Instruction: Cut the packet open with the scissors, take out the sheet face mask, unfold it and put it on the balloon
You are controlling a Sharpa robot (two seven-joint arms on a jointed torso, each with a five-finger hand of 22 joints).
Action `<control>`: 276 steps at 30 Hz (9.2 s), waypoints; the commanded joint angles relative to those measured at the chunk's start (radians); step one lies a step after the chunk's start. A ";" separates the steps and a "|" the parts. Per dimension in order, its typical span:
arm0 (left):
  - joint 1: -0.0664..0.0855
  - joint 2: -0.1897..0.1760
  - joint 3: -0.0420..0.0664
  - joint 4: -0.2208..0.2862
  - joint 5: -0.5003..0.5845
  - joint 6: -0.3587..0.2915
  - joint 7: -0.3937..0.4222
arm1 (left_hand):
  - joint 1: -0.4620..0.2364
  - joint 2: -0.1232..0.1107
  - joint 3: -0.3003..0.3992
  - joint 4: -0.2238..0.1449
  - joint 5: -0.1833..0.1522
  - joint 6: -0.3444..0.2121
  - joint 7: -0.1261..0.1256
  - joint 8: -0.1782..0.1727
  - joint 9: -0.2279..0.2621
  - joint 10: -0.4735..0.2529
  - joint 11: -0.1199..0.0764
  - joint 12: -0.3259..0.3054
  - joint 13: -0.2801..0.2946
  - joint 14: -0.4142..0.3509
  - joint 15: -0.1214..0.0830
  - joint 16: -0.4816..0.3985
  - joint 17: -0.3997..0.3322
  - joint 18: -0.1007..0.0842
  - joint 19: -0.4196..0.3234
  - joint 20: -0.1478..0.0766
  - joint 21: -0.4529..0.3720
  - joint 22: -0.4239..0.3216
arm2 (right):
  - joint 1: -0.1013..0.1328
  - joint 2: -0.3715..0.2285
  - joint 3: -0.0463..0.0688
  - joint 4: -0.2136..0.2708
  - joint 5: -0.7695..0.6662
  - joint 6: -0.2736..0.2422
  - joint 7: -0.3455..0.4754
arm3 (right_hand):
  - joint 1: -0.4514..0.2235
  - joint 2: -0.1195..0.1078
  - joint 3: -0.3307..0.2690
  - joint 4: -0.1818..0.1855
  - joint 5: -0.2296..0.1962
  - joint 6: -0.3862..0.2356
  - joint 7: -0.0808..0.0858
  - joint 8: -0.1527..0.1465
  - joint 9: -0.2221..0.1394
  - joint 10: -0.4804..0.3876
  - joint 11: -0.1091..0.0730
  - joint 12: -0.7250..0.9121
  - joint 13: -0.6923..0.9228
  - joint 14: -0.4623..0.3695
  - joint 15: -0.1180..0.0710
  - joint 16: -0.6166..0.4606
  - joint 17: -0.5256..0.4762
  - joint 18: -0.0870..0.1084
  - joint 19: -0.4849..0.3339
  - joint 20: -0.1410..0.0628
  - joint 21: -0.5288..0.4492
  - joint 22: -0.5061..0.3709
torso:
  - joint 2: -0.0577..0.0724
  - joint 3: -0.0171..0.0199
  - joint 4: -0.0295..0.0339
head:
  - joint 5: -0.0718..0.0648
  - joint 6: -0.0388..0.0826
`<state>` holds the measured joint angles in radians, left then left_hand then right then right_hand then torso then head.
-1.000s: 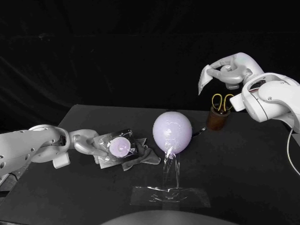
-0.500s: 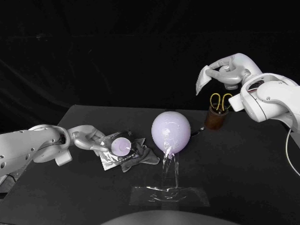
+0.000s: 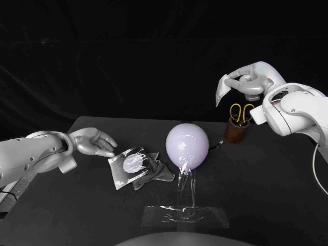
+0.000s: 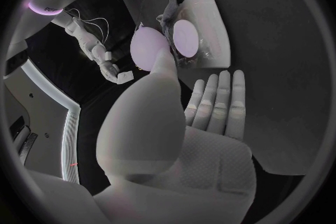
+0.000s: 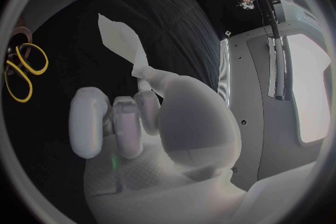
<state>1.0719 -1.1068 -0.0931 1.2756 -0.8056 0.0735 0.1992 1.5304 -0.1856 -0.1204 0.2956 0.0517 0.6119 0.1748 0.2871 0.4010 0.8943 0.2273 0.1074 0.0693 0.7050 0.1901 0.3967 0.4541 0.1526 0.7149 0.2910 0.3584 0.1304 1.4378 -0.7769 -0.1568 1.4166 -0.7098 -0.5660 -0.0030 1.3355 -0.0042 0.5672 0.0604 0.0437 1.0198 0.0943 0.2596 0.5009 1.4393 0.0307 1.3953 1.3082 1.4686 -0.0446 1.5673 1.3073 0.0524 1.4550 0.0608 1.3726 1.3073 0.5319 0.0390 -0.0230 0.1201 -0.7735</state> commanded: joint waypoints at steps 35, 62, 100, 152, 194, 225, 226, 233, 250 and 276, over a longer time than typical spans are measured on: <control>0.118 0.168 0.034 0.158 0.375 -0.327 0.287 | 0.188 0.143 0.216 -0.004 -0.003 0.232 0.032 0.058 -0.084 0.133 -0.068 0.088 -0.006 0.154 -0.060 0.011 -0.087 0.031 0.133 -0.016 0.012 -0.021 | -0.007 -0.040 -0.006 0.112 0.122 0.173 -0.009 | -0.006 0.009 0.007 -0.005 0.005 0.007 -0.005 0.059 0.048 0.032 -0.019 -0.001 0.115 0.102 -0.006 0.003 0.263 -0.001 -0.004 -0.002 -0.007 0.126 | 0.001 0.0015 -0.0019 | -0.126 0.138; 0.131 0.413 0.039 0.124 0.221 -0.451 0.158 | 0.061 0.107 0.194 -0.005 -0.003 0.266 0.031 0.026 -0.122 0.162 -0.069 0.054 -0.002 0.197 -0.063 -0.020 -0.107 0.029 0.145 -0.018 0.016 -0.024 | -0.020 0.004 -0.007 0.149 0.172 0.163 0.011 | -0.009 0.011 0.010 -0.005 0.005 0.004 -0.005 0.061 0.049 0.030 -0.018 -0.003 0.114 0.102 -0.005 0.003 0.263 0.000 -0.007 -0.002 -0.012 0.123 | 0.003 0.0000 -0.0014 | -0.120 0.116; 0.130 0.448 0.040 0.122 0.114 -0.404 0.094 | 0.031 0.081 0.144 -0.007 -0.003 0.269 0.039 0.014 -0.137 0.141 -0.060 0.030 -0.003 0.185 -0.055 -0.045 -0.115 0.029 0.135 -0.012 0.003 -0.034 | -0.023 0.041 -0.006 0.136 0.183 0.142 0.020 | -0.011 0.013 0.014 -0.006 0.005 0.001 -0.004 0.063 0.051 0.029 -0.018 -0.006 0.112 0.102 -0.005 0.003 0.263 0.001 -0.007 -0.002 -0.014 0.122 | 0.001 0.0003 -0.0013 | -0.126 0.111; 0.130 0.445 0.041 0.136 0.236 -0.445 0.135 | 0.101 0.100 0.593 -0.078 -0.001 0.388 -0.025 0.101 -0.071 0.346 -0.129 0.012 0.002 0.373 -0.125 -0.032 -0.082 0.015 0.123 -0.088 0.237 0.104 | -0.023 0.056 -0.006 0.116 0.175 0.144 0.005 | -0.023 0.012 0.019 -0.005 0.005 -0.012 0.000 0.065 0.053 0.025 -0.015 -0.012 0.108 0.102 -0.003 0.003 0.263 0.003 -0.012 -0.001 -0.023 0.117 | 0.001 0.0003 -0.0016 | -0.122 0.104; 0.130 0.453 0.040 0.134 0.256 -0.430 0.066 | -0.235 -0.053 0.609 -0.163 -0.002 0.283 0.021 0.004 -0.041 0.286 -0.093 -0.006 0.030 0.319 -0.100 0.018 0.028 0.032 0.031 -0.026 0.273 0.117 | -0.026 0.063 -0.006 0.133 0.172 0.088 0.017 | -0.025 0.014 0.034 -0.018 0.005 -0.017 -0.001 0.076 0.059 0.027 -0.015 -0.010 0.111 0.102 -0.002 0.003 0.263 0.002 -0.010 0.001 -0.020 0.121 | 0.001 0.0003 -0.0015 | -0.123 0.107; 0.130 0.459 0.041 0.133 0.322 -0.449 0.107 | -0.089 0.097 0.666 -0.230 -0.003 0.413 -0.050 0.079 0.010 0.430 -0.165 0.058 0.065 0.413 -0.163 0.094 0.083 0.030 0.121 -0.088 0.330 0.133 | -0.032 0.076 -0.006 0.121 0.163 0.084 -0.005 | -0.026 0.013 0.036 -0.019 0.005 -0.017 -0.001 0.077 0.060 0.027 -0.015 -0.011 0.110 0.102 -0.002 0.003 0.263 0.002 -0.010 0.001 -0.021 0.120 | 0.001 0.0002 -0.0017 | -0.120 0.104; 0.130 0.458 0.041 0.133 0.326 -0.449 0.109 | -0.091 0.097 0.670 -0.232 -0.002 0.412 -0.051 0.081 0.014 0.433 -0.165 0.059 0.067 0.415 -0.164 0.095 0.085 0.029 0.120 -0.090 0.337 0.137 | -0.033 0.077 -0.006 0.119 0.162 0.084 -0.006 | -0.027 0.013 0.036 -0.019 0.005 -0.017 -0.001 0.077 0.060 0.025 -0.015 -0.013 0.108 0.102 -0.002 0.003 0.263 0.003 -0.012 0.001 -0.024 0.119 | 0.001 0.0004 -0.0016 | -0.120 0.104; 0.130 0.450 0.041 0.140 0.359 -0.462 0.123 | -0.100 0.092 0.705 -0.247 0.000 0.405 -0.050 0.089 0.039 0.434 -0.166 0.063 0.078 0.413 -0.165 0.101 0.096 0.026 0.100 -0.097 0.376 0.162 | -0.035 0.073 -0.007 0.112 0.168 0.092 0.002 | -0.111 -0.047 -0.026 0.028 0.004 -0.095 0.028 0.038 0.043 -0.016 0.009 -0.079 0.058 0.102 0.016 0.003 0.263 0.008 -0.027 0.010 -0.052 0.102 | 0.001 0.0002 -0.0018 | -0.118 0.103; 0.130 0.440 0.040 0.149 0.456 -0.462 0.077 | -0.260 0.028 0.900 -0.365 0.176 0.417 -0.060 0.106 0.134 0.414 -0.176 0.134 0.176 0.394 -0.177 0.169 0.158 0.026 -0.012 -0.098 0.575 0.290 | -0.051 0.050 -0.009 0.133 0.185 0.063 0.045 | 0.006 0.016 -0.016 -0.006 0.005 -0.016 0.001 0.068 0.047 -0.031 -0.012 -0.109 0.033 0.102 0.003 0.003 0.263 0.008 -0.021 0.010 -0.048 0.111 | 0.000 0.0007 -0.0019 | -0.116 0.108; 0.130 0.364 0.038 0.145 0.474 -0.446 0.092 | -0.246 0.069 0.739 -0.320 0.135 0.321 -0.019 0.059 0.151 0.286 -0.132 0.091 0.169 0.322 -0.134 0.146 0.148 0.029 -0.055 -0.048 0.489 0.229 | -0.103 -0.040 -0.011 0.173 -0.410 0.139 0.091 | -0.080 -0.128 -0.078 -0.021 0.008 -0.114 0.043 0.013 0.014 -0.082 0.023 -0.182 -0.017 0.102 0.030 0.003 0.263 0.018 -0.055 0.025 -0.112 0.081 | 0.001 0.0023 -0.0022 | -0.113 0.084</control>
<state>1.2006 -0.7370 -0.0557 1.4155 -0.3677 -0.3854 0.2316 1.2779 -0.1140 0.6217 -0.0245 0.1886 0.9380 0.1566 0.3516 0.5567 1.1878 0.0983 0.2021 0.2399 1.0342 0.0556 0.5496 0.6032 0.1693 0.6597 0.2383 0.8507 0.3614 1.3425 -0.8144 -0.1673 1.5775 -0.8566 -0.4677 0.0437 1.2568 -0.1231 0.4928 0.0390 0.0582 0.9119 0.1343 0.2763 0.5164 1.3628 0.0537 1.2182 1.2945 1.4685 -0.0227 1.5639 1.3076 0.0610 1.4050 0.0863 1.2641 1.3081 0.5331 0.0398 -0.0244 0.0052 -0.6836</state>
